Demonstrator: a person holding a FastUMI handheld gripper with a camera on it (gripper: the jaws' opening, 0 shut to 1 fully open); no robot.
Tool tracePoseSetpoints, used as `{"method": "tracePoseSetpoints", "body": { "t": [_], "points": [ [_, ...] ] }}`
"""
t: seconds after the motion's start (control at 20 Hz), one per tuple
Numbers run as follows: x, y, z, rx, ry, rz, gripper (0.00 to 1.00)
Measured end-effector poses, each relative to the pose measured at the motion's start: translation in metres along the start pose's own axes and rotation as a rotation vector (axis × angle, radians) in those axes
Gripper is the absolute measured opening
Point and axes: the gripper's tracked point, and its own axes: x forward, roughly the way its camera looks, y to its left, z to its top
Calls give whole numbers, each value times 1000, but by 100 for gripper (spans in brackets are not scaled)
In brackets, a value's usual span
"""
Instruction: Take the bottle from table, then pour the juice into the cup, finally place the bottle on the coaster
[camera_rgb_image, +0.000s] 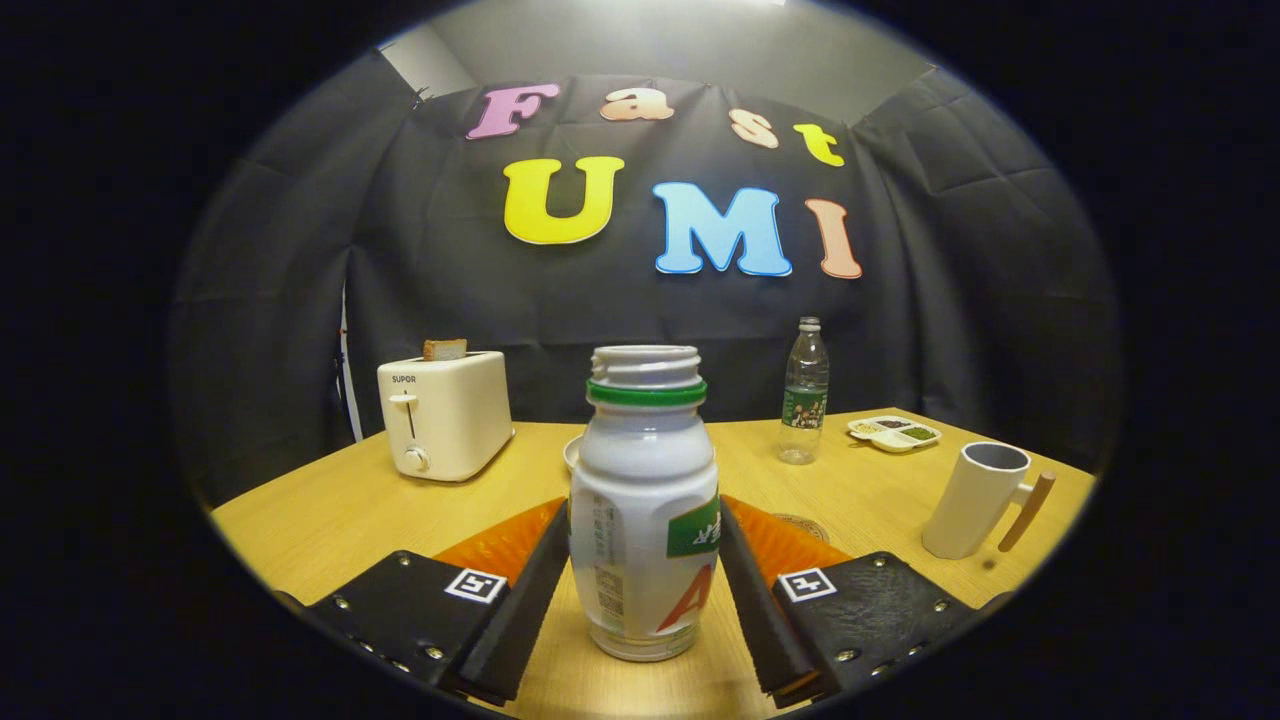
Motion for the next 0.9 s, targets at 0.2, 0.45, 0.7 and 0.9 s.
{"method": "tracePoseSetpoints", "body": {
  "t": [0.2,0.45,0.7,0.9],
  "points": [
    [4,2,1,-23,13,0,72],
    [7,1,1,21,27,-6,64],
    [8,-7,3,131,41,-9,64],
    [7,-17,17,299,10,14,63]
  ]
}}
